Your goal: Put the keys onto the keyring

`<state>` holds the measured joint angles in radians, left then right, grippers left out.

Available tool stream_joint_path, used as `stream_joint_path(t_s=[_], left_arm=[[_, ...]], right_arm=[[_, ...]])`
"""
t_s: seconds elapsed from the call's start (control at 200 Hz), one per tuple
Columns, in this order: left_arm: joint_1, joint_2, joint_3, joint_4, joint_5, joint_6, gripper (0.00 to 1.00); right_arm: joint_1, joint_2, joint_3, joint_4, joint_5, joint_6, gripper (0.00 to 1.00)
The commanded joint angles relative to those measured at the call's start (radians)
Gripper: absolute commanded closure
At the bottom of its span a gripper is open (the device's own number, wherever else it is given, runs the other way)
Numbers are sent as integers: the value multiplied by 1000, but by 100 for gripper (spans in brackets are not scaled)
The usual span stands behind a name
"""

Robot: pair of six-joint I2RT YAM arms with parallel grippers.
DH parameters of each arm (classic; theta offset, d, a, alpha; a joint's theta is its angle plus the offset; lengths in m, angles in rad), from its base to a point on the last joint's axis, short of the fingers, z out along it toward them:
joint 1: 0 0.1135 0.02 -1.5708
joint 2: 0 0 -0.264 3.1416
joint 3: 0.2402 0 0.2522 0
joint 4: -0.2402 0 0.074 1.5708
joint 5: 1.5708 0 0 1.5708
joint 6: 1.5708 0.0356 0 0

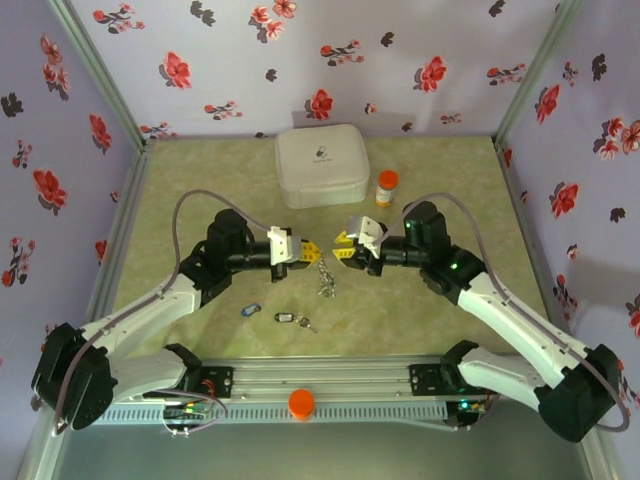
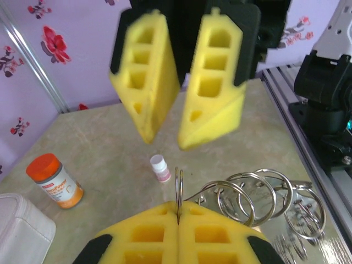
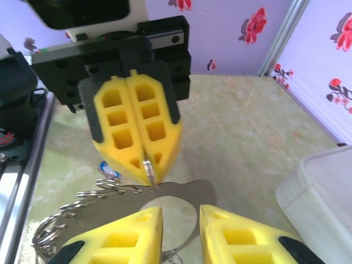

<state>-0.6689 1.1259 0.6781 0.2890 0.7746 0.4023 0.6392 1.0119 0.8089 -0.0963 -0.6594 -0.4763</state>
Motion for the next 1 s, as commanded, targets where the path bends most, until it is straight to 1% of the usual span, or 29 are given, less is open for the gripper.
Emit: stream_joint_path(t_s=[0.0,0.14,0.495,0.595,0.665,0.685,0.705,0.735,0.765,0.79,0.83,0.9,0.995], left_arm=[[11,-10,-27,209,43,-111,100],[13,-1,-42,254,46,-133,100],[12,12,-45,284,54,-159,100],[12,14,-43,287,57,-160,100],[13,12,-41,274,54,-150,100],[12,11,-40,265,49,-144,99],[12,9,-38,252,43,-136,94],[14,5,-36,229,25,-123,81],[14,-3,-33,199,2,-106,74],[14,-8,-29,168,-15,-87,70],[12,-17,-16,101,-42,-50,68],[11,-31,22,-37,-74,12,68],[3,-41,74,-197,-98,84,72]], right_arm=[[-5,1,-28,143,-66,84,76],[-3,25,-32,205,-108,135,79],[22,73,-26,265,-130,163,81],[28,86,-18,268,-123,162,90],[28,89,-14,262,-126,158,100],[28,90,-12,256,-127,154,100],[29,87,-9,245,-128,147,100],[29,85,-2,219,-126,134,100],[29,83,9,184,-121,114,100],[30,81,22,150,-113,96,100],[32,81,44,83,-94,63,100],[41,88,101,-69,-48,-19,100],[57,112,185,-243,5,-96,100]])
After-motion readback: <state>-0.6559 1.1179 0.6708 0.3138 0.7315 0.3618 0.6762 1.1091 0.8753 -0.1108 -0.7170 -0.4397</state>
